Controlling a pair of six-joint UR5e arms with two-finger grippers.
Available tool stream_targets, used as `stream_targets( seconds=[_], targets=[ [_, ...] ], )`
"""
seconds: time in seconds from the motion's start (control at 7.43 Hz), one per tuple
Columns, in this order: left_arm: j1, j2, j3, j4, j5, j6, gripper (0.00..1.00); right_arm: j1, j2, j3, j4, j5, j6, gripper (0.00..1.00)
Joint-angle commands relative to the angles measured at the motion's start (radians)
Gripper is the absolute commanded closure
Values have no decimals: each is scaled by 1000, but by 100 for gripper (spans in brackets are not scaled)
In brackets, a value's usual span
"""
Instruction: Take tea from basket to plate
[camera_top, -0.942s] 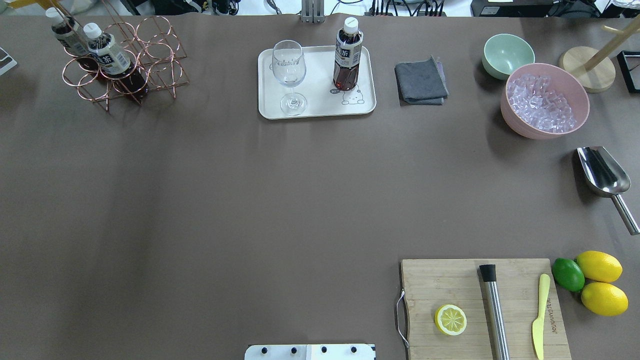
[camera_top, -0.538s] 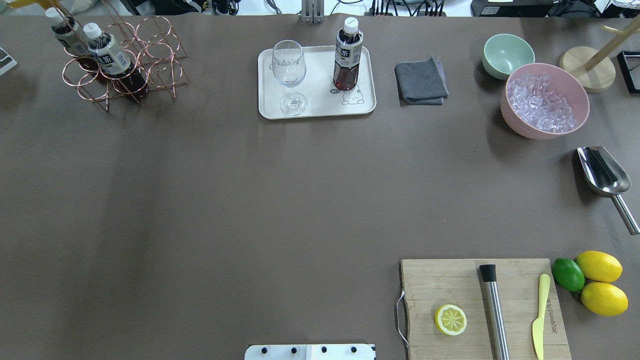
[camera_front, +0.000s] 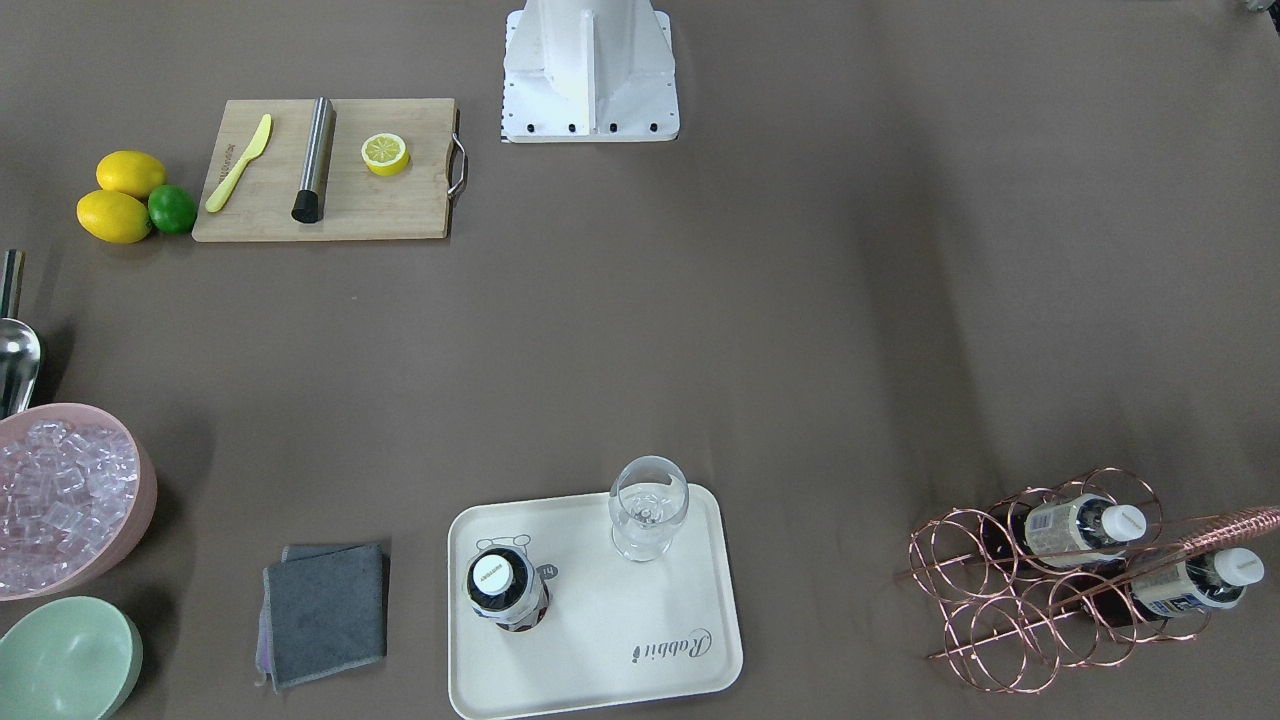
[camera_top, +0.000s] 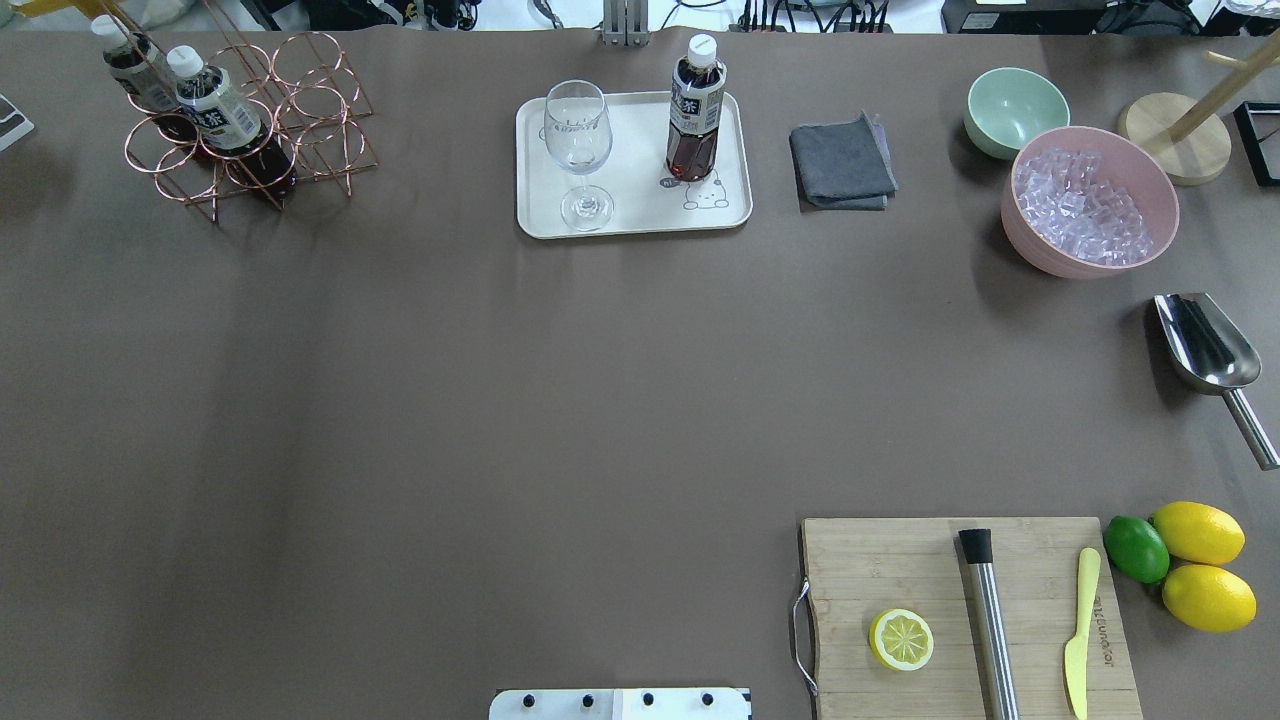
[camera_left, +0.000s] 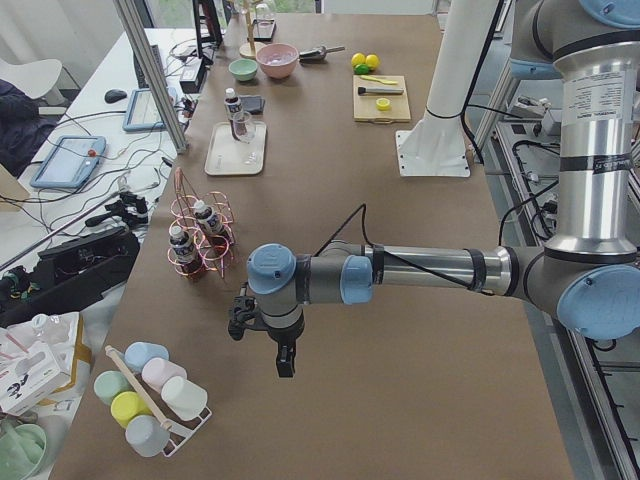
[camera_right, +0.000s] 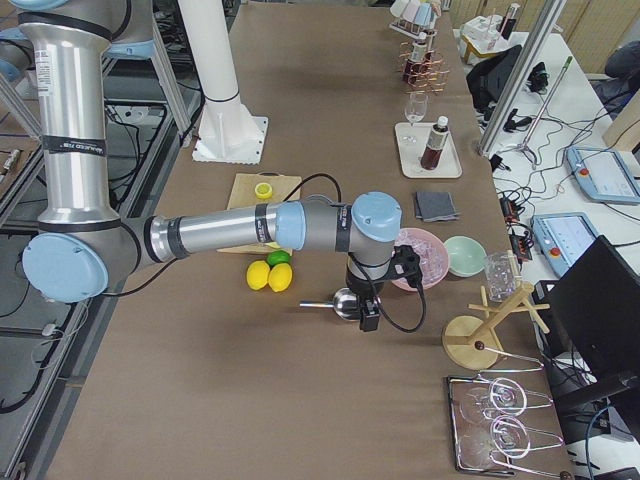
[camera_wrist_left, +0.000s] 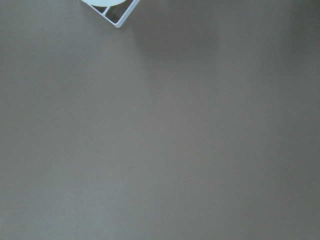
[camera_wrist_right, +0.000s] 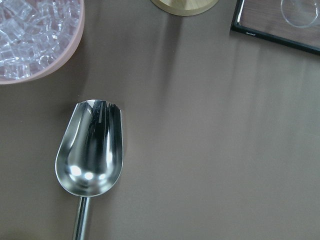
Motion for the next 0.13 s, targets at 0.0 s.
stream_targets(
  seconds=[0.0],
  targets=[
    [-1,-12,2,-3,-3,-1,2,-2,9,-1,0,-2,0,0]
  ],
)
